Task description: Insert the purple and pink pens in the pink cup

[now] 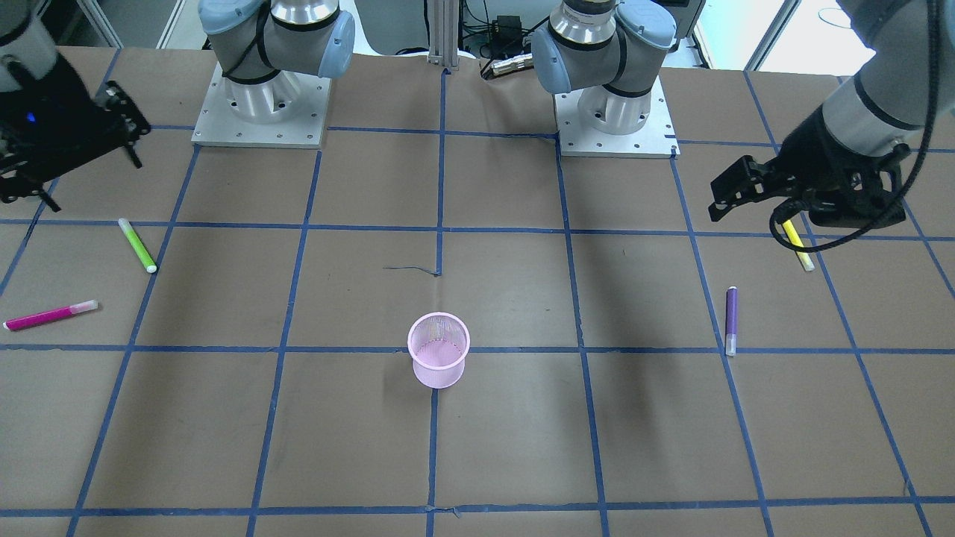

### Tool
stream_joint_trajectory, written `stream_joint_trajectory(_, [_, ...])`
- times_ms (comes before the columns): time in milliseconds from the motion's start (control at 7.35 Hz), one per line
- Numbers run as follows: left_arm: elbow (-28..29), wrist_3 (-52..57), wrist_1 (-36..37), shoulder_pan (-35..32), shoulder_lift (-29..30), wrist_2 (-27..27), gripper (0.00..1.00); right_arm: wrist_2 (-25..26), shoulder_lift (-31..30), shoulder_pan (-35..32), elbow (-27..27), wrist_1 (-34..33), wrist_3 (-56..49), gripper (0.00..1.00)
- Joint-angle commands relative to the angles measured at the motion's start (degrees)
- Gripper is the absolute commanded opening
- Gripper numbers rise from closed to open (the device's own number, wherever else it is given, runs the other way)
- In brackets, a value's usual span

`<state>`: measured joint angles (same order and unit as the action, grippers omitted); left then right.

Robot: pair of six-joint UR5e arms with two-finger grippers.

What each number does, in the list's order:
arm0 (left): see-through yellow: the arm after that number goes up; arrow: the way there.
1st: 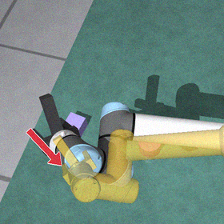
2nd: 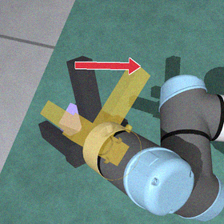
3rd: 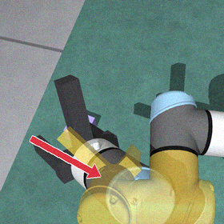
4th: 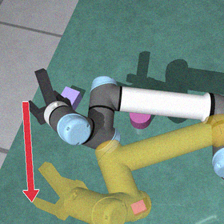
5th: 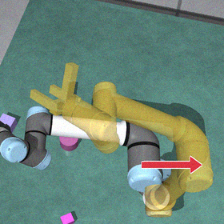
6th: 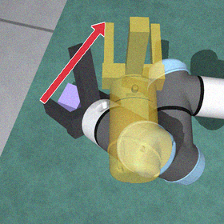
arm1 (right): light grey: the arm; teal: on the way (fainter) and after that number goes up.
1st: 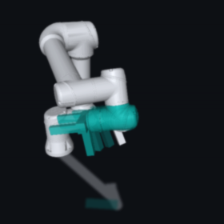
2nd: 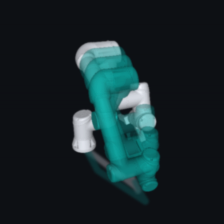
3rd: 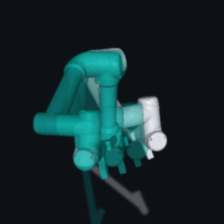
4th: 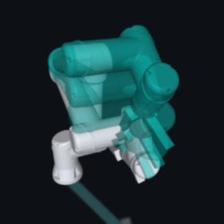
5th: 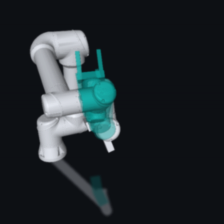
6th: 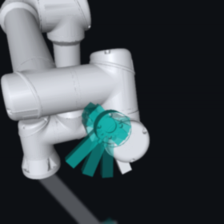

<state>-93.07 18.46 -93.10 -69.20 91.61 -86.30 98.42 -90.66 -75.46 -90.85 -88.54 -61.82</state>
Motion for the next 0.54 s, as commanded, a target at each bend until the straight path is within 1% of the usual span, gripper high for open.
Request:
stream_joint_trajectory(0, [-1.14,11.71,0.46,6.86,1.46,-0.18,1.00,-1.55,2.92,12.65,-2.29,-5.72,-21.59,1.00])
stream_joint_trajectory(136, [-1.32,15.25,1.24,8.19,2.25,-2.79,1.00,-3.74,4.86,17.05,-3.79,-11.60,-34.30,1.00])
stream_joint_trajectory(272, [-1.76,19.12,4.38,8.29,2.69,-6.65,1.00,-8.55,7.31,21.79,-4.24,-13.92,-43.47,1.00])
stream_joint_trajectory(408, [-3.85,23.16,7.72,8.64,2.70,-7.04,1.00,-12.60,11.08,25.15,-4.24,-15.07,-51.57,1.00])
